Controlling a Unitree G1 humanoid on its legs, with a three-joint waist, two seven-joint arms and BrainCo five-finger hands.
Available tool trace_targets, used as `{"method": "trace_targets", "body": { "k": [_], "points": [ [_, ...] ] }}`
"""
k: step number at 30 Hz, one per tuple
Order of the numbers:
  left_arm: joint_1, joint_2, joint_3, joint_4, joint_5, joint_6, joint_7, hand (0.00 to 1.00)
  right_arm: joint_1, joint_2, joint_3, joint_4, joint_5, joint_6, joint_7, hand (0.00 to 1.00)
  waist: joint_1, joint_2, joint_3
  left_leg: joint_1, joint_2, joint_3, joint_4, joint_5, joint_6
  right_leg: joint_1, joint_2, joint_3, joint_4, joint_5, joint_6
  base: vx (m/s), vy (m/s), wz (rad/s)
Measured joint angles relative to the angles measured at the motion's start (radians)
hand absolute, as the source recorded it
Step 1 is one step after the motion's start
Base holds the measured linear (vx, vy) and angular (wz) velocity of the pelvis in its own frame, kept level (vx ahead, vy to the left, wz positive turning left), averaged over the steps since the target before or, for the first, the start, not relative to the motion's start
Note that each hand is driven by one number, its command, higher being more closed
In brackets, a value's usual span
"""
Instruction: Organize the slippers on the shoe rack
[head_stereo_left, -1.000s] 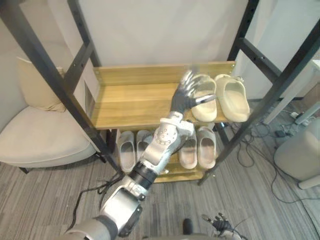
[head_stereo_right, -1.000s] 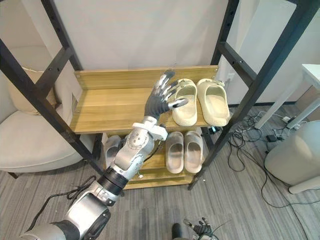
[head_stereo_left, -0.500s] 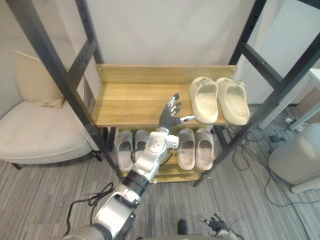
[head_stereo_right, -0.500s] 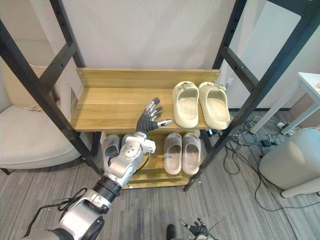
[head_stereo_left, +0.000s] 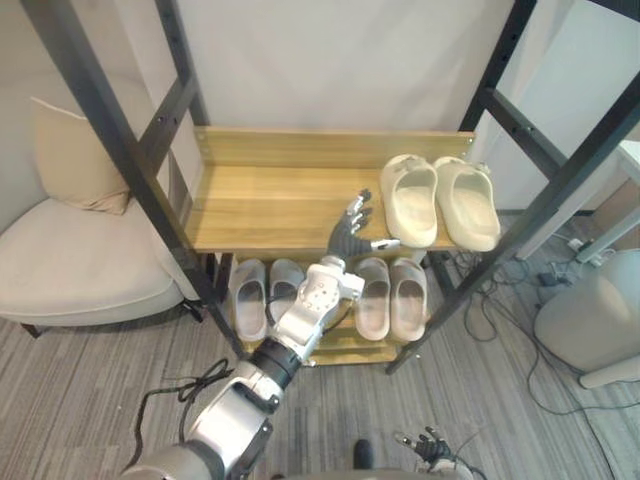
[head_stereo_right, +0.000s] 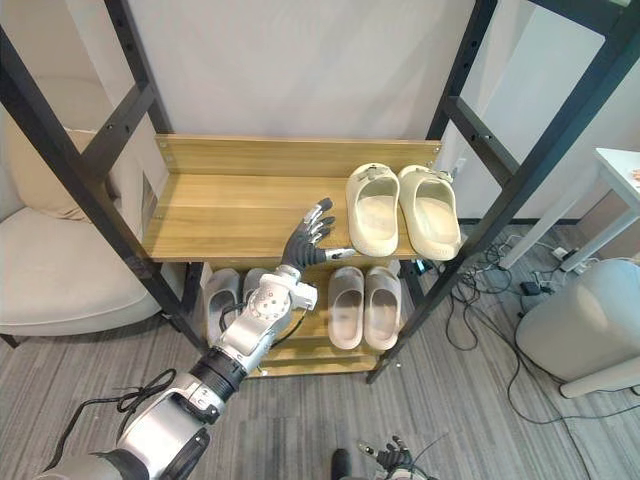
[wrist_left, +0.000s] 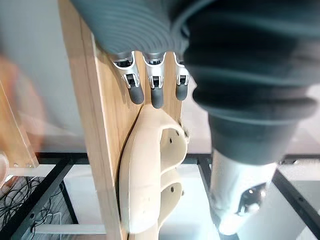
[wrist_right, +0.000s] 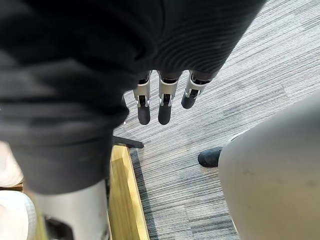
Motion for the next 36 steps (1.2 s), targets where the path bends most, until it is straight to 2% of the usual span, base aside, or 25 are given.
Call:
{"method": "trace_targets", "body": {
  "k": [14, 36],
  "points": [
    [-0.021, -0.02, -0.027, 0.035, -0.001, 0.0, 0.001, 0.0, -0.007, 0.033, -0.106, -0.007, 0.001, 0.007, -0.001, 0.0, -0.012, -0.001, 0.001, 0.007, 0.001, 0.016, 0.0, -0.001, 0.0, 0.003, 0.002, 0.009, 0.0, 0.0, 0.0, 0.0, 0.0, -0.01],
    [-0.031, -0.03, -0.045, 0.038, -0.002, 0.014, 0.002, 0.0, -0.007, 0.045, -0.145, -0.024, 0.001, 0.007, -0.001, 0.0, -0.007, 0.004, 0.013, 0.025, 0.012, 0.036, 0.0, -0.007, -0.009, 0.014, 0.012, 0.022, 0.0, -0.002, -0.002, -0.02, -0.023, -0.02]
  ]
}}
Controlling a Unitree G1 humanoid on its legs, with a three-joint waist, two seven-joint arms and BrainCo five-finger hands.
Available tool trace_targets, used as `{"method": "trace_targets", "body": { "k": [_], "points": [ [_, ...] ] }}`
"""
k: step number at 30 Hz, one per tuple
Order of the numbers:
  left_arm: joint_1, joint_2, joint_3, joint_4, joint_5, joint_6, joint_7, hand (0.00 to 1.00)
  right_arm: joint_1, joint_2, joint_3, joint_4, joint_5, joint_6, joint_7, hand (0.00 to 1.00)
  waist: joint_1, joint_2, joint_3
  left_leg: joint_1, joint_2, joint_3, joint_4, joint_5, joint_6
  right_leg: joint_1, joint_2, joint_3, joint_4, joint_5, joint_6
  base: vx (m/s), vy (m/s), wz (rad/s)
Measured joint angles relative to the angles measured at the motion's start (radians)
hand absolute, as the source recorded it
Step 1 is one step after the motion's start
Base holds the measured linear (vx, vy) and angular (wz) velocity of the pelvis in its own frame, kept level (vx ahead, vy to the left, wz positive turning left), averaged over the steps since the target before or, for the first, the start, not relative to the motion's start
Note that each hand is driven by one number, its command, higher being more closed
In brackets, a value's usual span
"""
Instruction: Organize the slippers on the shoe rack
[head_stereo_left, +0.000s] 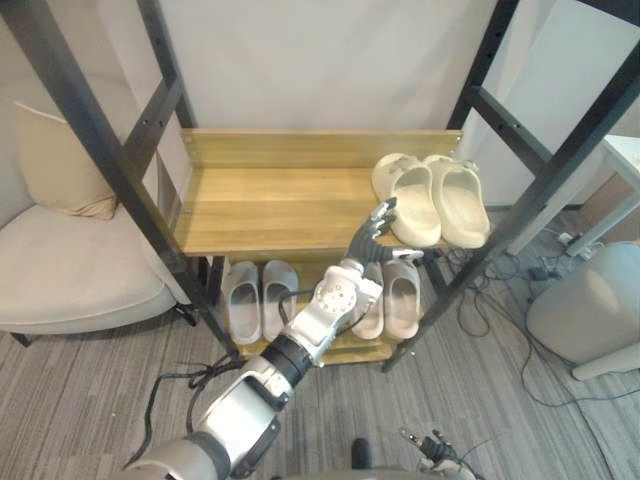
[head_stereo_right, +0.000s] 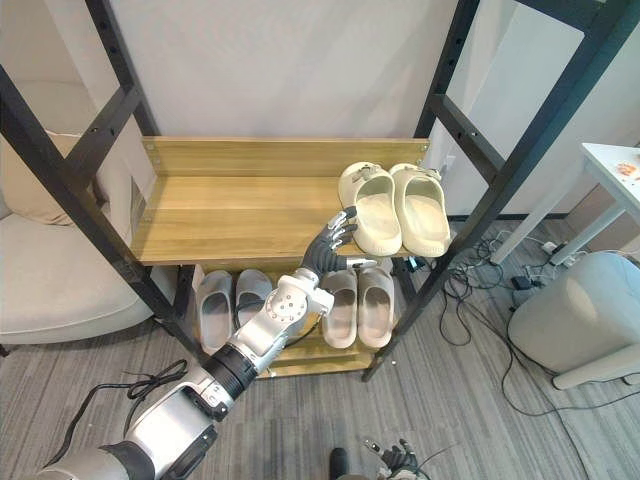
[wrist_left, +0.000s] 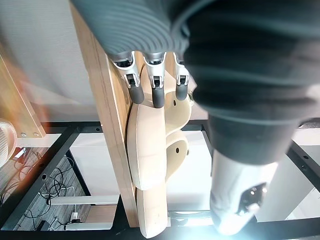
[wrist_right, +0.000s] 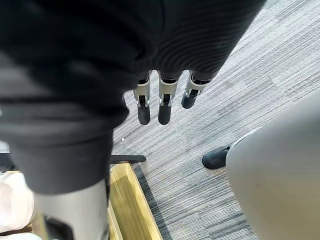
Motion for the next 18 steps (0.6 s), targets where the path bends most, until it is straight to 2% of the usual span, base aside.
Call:
{"method": "trace_targets", "body": {
  "k": [4, 8, 13, 18],
  "points": [
    [-0.005, 0.002, 0.02, 0.009, 0.0, 0.004, -0.001, 0.0, 0.001, 0.001, 0.0, 0.0, 0.0, 0.0, 0.0, 0.0, 0.0, 0.0, 0.0, 0.005, 0.0, 0.005, 0.0, -0.001, -0.001, 0.002, 0.001, 0.006, 0.0, 0.0, 0.0, -0.04, -0.032, -0.05],
    [-0.025, 0.021, 0.102, 0.016, 0.0, 0.021, -0.001, 0.0, 0.001, -0.001, 0.002, -0.001, 0.0, 0.0, 0.001, 0.0, -0.003, 0.009, 0.003, 0.006, 0.002, 0.006, 0.0, -0.001, -0.001, 0.002, 0.001, 0.006, 0.0, 0.0, 0.0, -0.04, -0.037, -0.01],
    [-0.029, 0.087, 0.189, -0.002, -0.002, 0.031, 0.003, 0.0, 0.0, -0.013, 0.034, 0.0, 0.0, 0.0, 0.002, 0.0, -0.003, 0.017, 0.006, 0.005, 0.007, -0.005, 0.0, -0.001, -0.002, 0.002, 0.004, -0.006, 0.0, -0.001, -0.001, -0.02, -0.032, 0.04],
    [0.042, 0.139, 0.226, -0.143, -0.033, 0.043, 0.017, 0.0, 0.0, -0.024, 0.091, 0.002, 0.0, 0.0, 0.014, 0.0, 0.001, 0.017, 0.007, -0.001, 0.006, -0.032, 0.0, 0.0, -0.002, 0.008, 0.0, -0.05, 0.004, -0.001, -0.001, -0.02, -0.031, 0.14]
  ]
}}
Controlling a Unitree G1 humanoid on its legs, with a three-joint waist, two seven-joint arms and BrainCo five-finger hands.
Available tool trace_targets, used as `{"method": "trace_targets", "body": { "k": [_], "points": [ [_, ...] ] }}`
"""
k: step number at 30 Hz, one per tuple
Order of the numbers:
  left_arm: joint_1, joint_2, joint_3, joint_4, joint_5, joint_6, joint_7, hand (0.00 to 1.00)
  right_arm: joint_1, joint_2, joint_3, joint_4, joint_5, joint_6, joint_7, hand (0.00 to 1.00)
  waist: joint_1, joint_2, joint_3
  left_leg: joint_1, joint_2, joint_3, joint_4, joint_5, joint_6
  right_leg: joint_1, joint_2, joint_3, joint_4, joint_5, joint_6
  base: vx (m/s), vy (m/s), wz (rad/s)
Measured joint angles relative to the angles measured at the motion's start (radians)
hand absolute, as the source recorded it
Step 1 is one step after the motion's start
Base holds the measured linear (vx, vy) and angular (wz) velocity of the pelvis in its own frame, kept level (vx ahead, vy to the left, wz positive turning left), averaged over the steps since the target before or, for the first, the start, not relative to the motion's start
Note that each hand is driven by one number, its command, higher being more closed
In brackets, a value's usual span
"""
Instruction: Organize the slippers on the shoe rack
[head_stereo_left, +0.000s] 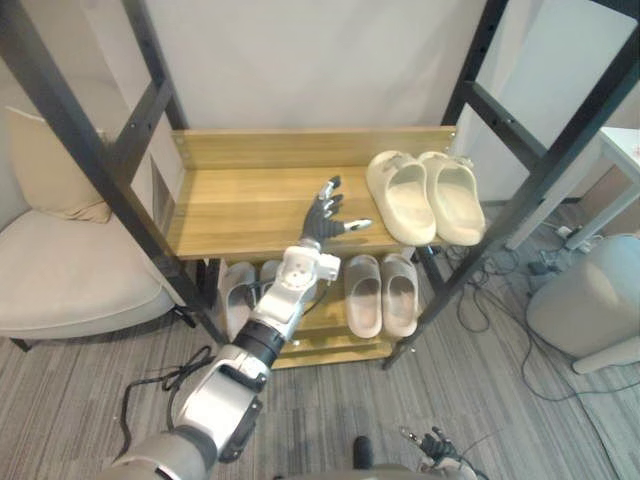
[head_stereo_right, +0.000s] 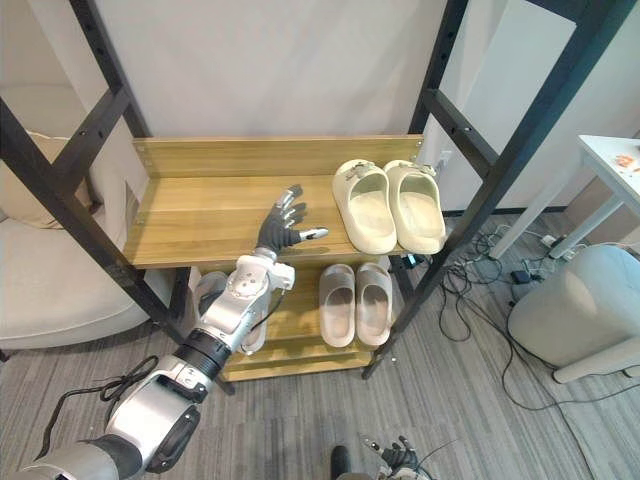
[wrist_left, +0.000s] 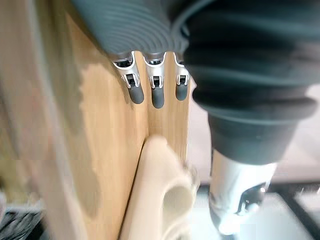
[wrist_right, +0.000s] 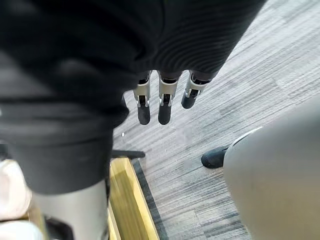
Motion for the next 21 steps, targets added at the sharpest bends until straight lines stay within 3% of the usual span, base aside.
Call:
{"method": "trace_targets", "body": {
  "k": [5, 11, 17, 21],
  "points": [
    [0.088, -0.005, -0.073, -0.268, -0.061, -0.007, -0.01, 0.0, -0.001, -0.021, 0.056, 0.026, 0.001, -0.001, 0.005, 0.0, 0.018, -0.002, -0.002, -0.026, -0.012, -0.054, 0.017, 0.004, 0.007, 0.01, -0.021, -0.044, 0.004, 0.0, 0.0, -0.02, -0.016, 0.31],
    [0.197, -0.034, -0.205, -0.517, -0.142, -0.059, -0.094, 0.0, -0.009, -0.036, 0.082, 0.061, 0.0, 0.0, 0.006, 0.0, 0.055, -0.005, -0.006, -0.048, -0.018, -0.094, 0.047, 0.001, 0.013, 0.02, -0.034, -0.061, 0.004, -0.006, -0.001, -0.04, -0.019, 0.2],
    [0.394, -0.047, -0.268, -0.522, -0.186, -0.056, -0.178, 0.0, -0.011, -0.063, 0.125, 0.079, 0.001, 0.0, 0.006, 0.0, 0.067, 0.019, -0.035, -0.04, -0.012, -0.155, 0.045, 0.007, 0.009, 0.063, -0.032, -0.124, 0.005, -0.025, -0.004, -0.04, -0.058, 0.31],
    [0.588, 0.006, -0.257, -0.376, -0.201, -0.017, -0.237, 0.0, -0.008, -0.078, 0.167, 0.079, -0.001, 0.001, 0.005, 0.0, 0.079, 0.025, -0.055, -0.022, -0.008, -0.19, 0.036, 0.018, 0.005, 0.084, -0.031, -0.17, 0.033, -0.052, -0.005, 0.01, -0.047, 0.28]
  ]
}}
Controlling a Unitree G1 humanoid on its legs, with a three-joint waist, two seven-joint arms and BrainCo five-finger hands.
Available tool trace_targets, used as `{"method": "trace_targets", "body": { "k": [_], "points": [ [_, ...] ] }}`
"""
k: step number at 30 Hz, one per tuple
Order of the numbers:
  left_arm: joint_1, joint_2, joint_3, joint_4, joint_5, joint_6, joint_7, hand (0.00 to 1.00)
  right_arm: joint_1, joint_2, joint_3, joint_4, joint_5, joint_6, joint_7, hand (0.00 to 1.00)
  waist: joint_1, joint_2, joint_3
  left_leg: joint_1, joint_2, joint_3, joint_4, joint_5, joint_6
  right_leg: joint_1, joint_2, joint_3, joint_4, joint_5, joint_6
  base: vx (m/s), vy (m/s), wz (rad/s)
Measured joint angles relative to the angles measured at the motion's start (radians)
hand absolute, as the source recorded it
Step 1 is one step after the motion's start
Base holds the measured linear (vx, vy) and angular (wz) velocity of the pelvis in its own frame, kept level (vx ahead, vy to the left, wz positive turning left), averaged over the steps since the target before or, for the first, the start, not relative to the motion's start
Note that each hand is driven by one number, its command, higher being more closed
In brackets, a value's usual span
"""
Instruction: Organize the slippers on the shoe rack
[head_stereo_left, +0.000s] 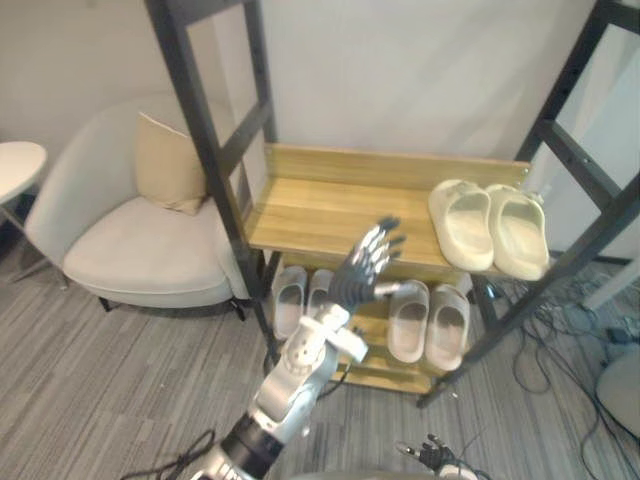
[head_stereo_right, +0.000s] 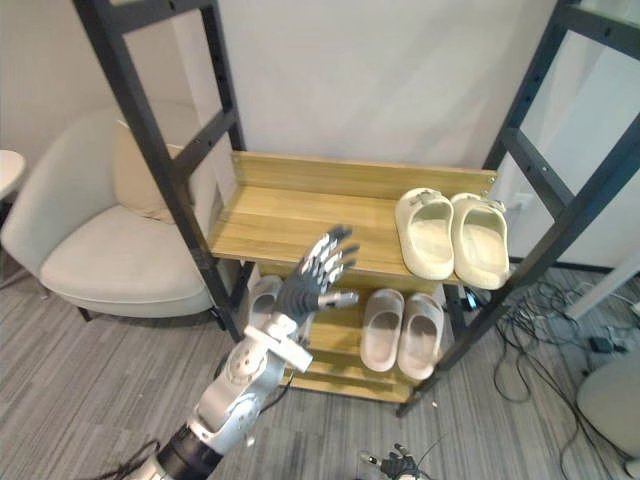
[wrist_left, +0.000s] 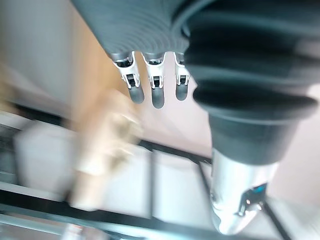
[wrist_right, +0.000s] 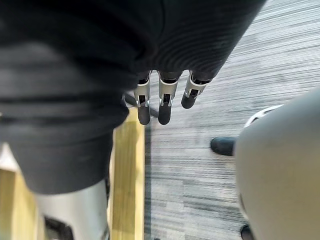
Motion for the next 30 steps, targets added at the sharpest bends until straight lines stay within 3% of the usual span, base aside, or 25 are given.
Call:
{"method": "trace_targets", "body": {
  "k": [5, 10, 18, 22, 30],
  "points": [
    [0.132, 0.038, 0.143, 0.194, 0.023, 0.041, -0.02, 0.0, -0.019, 0.008, 0.059, 0.001, 0.0, -0.001, 0.0, 0.0, 0.005, -0.027, 0.002, -0.003, 0.0, -0.022, 0.001, 0.009, -0.001, 0.001, 0.0, -0.019, 0.002, -0.004, -0.002, -0.01, -0.031, 0.15],
    [0.159, 0.07, 0.253, 0.369, 0.111, 0.045, -0.018, 0.0, -0.019, 0.019, 0.086, 0.002, -0.002, -0.003, 0.001, 0.0, 0.006, -0.057, 0.008, 0.009, -0.008, -0.044, 0.014, 0.01, 0.0, 0.032, -0.005, -0.032, -0.002, -0.006, 0.002, 0.01, -0.011, 0.12],
    [0.155, 0.063, 0.411, 0.686, 0.359, 0.044, 0.031, 0.0, 0.024, 0.005, 0.094, -0.01, -0.024, -0.035, 0.014, 0.0, -0.001, -0.054, 0.016, 0.031, -0.006, -0.043, 0.016, 0.008, -0.003, 0.049, -0.006, -0.036, 0.002, -0.022, 0.008, -0.02, -0.006, 0.0],
    [0.16, 0.07, 0.47, 0.775, 0.416, 0.043, 0.049, 0.0, 0.054, -0.035, 0.093, -0.04, -0.061, -0.068, 0.037, 0.0, -0.003, -0.053, 0.02, 0.034, 0.0, -0.017, 0.017, -0.007, -0.011, 0.042, -0.002, -0.009, 0.003, -0.024, 0.006, -0.04, -0.007, -0.18],
    [0.185, 0.048, 0.535, 0.838, 0.471, 0.041, 0.085, 0.0, 0.086, -0.071, 0.073, -0.017, -0.101, -0.076, 0.04, 0.0, -0.008, -0.035, 0.026, 0.034, -0.001, 0.007, 0.016, -0.023, -0.01, 0.031, -0.001, 0.022, 0.003, -0.024, 0.01, 0.04, 0.0, -0.12]
  ]
}}
